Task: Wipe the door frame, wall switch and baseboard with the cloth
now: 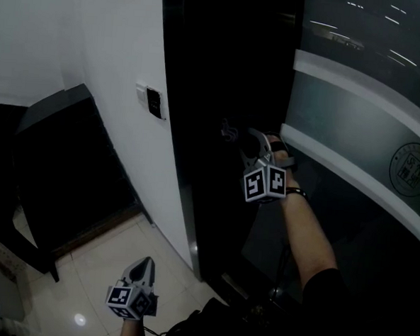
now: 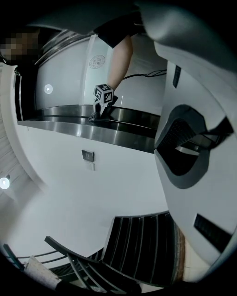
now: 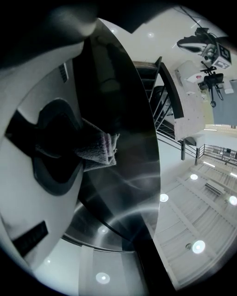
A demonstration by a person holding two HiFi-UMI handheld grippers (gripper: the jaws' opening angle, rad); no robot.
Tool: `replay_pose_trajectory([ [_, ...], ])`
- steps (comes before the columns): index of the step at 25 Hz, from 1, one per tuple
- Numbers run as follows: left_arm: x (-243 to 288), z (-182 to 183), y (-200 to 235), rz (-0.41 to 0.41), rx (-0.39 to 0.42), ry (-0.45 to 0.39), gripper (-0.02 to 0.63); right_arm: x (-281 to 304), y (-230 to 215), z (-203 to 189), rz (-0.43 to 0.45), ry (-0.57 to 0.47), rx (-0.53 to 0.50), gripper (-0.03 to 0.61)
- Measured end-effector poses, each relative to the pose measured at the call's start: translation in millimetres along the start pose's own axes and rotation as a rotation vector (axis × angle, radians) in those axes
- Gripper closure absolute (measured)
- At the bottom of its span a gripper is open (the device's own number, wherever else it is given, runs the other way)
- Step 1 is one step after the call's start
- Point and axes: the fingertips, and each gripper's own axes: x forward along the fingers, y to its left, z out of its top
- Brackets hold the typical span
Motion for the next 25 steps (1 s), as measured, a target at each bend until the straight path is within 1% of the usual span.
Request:
replay_pose_trajectory([
  [6,-2,-5,0,0.0,-0.003,0.013,0.614,-5,27,-8,0.049,0.01,0.015,0.48],
  [12,-9,-13,4,0.016,-0.034,0.017,0.614,-12,59,-23,0.097,0.039,0.02,0.48],
  [16,-12,-15,7,0.039,-0.013,0.036,0.614,-16,80,-28,0.129,0.04,0.036,0.48],
  [20,-10,-18,4,0.038,-0.011,0.047,0.614,-19,96,-32,0.155,0.041,0.045,0.48],
  [25,-7,-24,-4,0.032,0.01,0.07,0.614,-23,115,-38,0.183,0.046,0.053,0.48],
])
